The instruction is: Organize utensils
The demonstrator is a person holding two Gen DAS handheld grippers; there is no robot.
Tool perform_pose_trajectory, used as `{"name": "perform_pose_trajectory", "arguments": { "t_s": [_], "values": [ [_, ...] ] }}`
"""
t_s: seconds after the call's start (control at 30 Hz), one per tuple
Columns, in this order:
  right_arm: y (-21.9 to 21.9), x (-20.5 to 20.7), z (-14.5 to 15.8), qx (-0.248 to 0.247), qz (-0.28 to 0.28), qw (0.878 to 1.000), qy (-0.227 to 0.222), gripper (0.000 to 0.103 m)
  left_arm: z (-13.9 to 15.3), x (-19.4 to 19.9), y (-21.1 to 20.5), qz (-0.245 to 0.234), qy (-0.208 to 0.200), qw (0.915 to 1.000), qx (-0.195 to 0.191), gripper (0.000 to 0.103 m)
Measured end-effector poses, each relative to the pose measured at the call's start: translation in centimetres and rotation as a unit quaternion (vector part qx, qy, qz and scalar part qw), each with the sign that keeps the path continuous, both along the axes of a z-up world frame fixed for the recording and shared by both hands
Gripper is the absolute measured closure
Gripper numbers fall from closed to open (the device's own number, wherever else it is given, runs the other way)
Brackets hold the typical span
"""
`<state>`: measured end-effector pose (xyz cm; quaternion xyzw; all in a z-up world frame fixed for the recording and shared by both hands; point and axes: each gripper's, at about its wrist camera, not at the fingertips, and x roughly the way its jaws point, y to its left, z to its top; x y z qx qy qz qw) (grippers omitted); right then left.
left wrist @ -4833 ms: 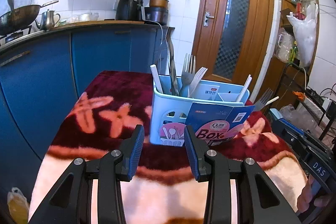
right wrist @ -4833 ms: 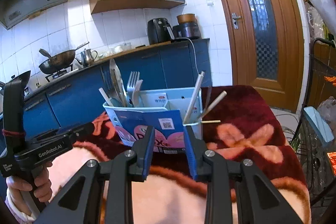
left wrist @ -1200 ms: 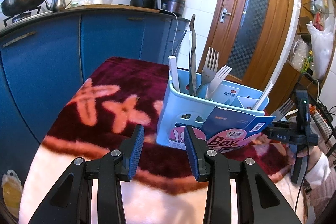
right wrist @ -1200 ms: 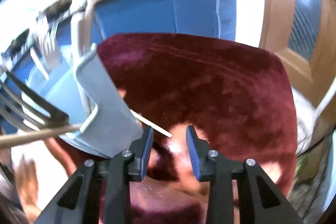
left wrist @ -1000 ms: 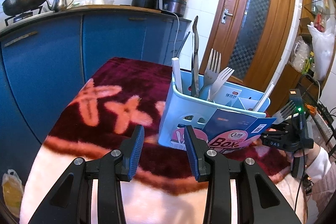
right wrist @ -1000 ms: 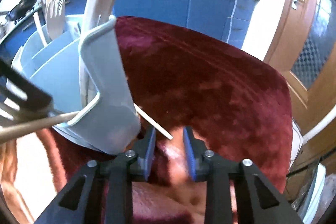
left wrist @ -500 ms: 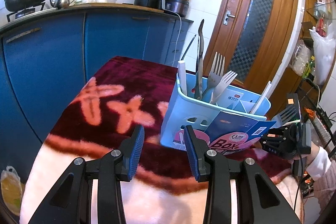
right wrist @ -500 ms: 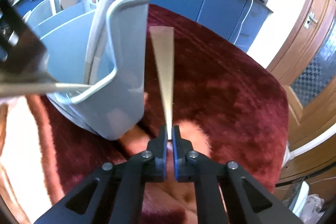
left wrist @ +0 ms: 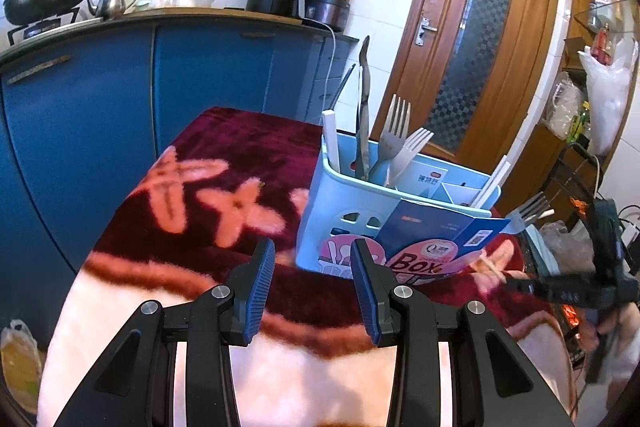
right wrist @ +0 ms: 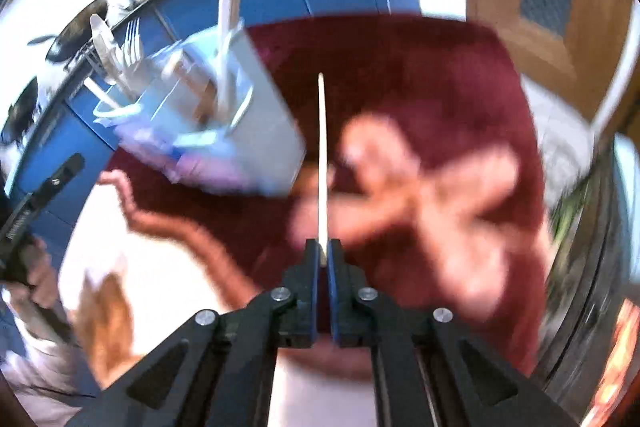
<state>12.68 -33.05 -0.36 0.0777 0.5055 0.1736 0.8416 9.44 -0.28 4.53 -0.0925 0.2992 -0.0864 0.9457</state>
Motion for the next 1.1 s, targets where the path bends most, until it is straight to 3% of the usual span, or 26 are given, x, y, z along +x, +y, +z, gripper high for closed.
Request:
{"name": "perform_pose_trajectory", "arguments": {
  "t_s": [0.13, 0.23, 0.43, 0.7, 0.73, 0.77, 1.1],
  "values": [
    [1.2, -2.1, -0.6, 0.0, 0.004, 0.999, 0.032, 0.096, 0.1, -0.5, 0.0, -0.007, -0.001, 1.0, -0.006, 0.063],
    [2.0, -2.7, 0.3, -0.035, 0.003, 0.999, 0.011, 0.093, 0.1, -0.8, 0.0, -0.011, -0.003, 0.9999, -0.007, 0.063],
    [3.1, 0.4, 1.6, -0.084, 0.013, 0.995, -0.051, 0.087, 0.1, -1.4, 0.2, -0.014, -0.002, 0.9999, 0.0, 0.063],
    [5.3, 4.9, -1.1, -0.133, 0.032, 0.989, -0.053, 0.087, -0.4, -1.5, 0.8, -0.01, 0.006, 0.9999, 0.0, 0.063],
    [5.1, 5.1, -1.0, -0.134, 0.028, 0.989, -0.058, 0.087, -0.4, -1.5, 0.9, -0.008, 0.007, 0.9999, 0.0, 0.063],
    [5.0, 5.2, -1.0, -0.133, 0.024, 0.989, -0.059, 0.096, -0.4, -1.5, 1.0, -0.007, 0.007, 0.9999, 0.0, 0.063],
    [-0.1, 1.0, 1.1, -0.065, -0.044, 0.995, -0.065, 0.097, -0.2, -1.9, 1.3, -0.008, 0.004, 0.9999, -0.009, 0.063]
  ]
}}
